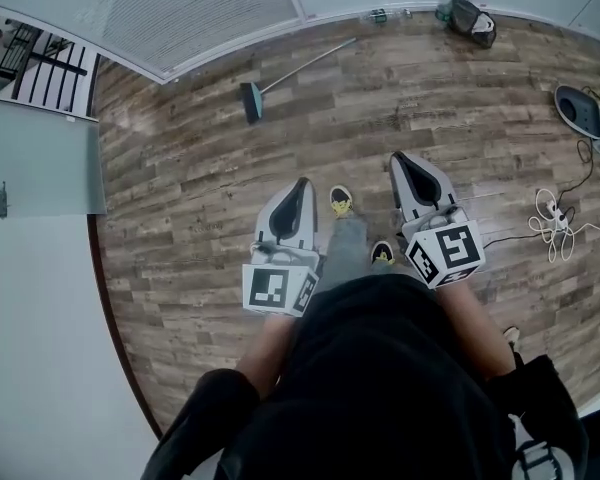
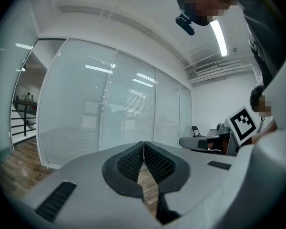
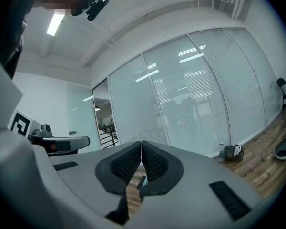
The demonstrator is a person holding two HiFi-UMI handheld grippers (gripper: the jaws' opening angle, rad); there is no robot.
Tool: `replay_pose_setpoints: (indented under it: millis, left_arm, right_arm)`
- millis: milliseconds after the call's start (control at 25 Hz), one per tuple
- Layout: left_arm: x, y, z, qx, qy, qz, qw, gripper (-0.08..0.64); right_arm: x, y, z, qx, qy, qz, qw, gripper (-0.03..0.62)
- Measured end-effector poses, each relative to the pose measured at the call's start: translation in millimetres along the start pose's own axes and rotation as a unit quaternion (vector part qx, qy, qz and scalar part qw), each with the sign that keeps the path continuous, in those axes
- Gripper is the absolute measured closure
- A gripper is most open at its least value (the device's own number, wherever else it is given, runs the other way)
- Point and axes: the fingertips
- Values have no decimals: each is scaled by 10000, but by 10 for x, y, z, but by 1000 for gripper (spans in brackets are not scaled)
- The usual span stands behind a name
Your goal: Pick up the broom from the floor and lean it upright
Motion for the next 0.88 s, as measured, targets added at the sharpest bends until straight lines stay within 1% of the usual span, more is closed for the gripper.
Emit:
replay_pose_setpoints:
  millis: [120, 280, 440, 640, 880]
  left_arm:
    - [32, -253, 246, 60, 95, 72, 9999, 537]
    - [34, -622, 657, 158, 196, 125, 9996, 537]
    - [14, -1026, 1044, 384, 346, 141, 9986, 537]
    - [-15, -1443, 1330, 693, 368, 145, 9968, 537]
    - [-103, -1683, 1606, 784, 308, 127, 9964, 537]
  right_arm:
    - [80, -311, -77, 122, -93, 176, 9997, 574]
    - [81, -820, -98, 114, -3, 273, 9996, 574]
    - [52, -1379, -101, 103, 87, 325, 9994, 574]
    - [57, -1875, -56, 116, 118, 417, 9990, 574]
    - [26, -2259, -5, 59, 131, 471, 9988, 574]
Point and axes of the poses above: the fingertips, and each gripper's own axes: y backward along the fingers, z to its left, x out of its underside, and after that the axes turned 7 degrees about x, right-handed
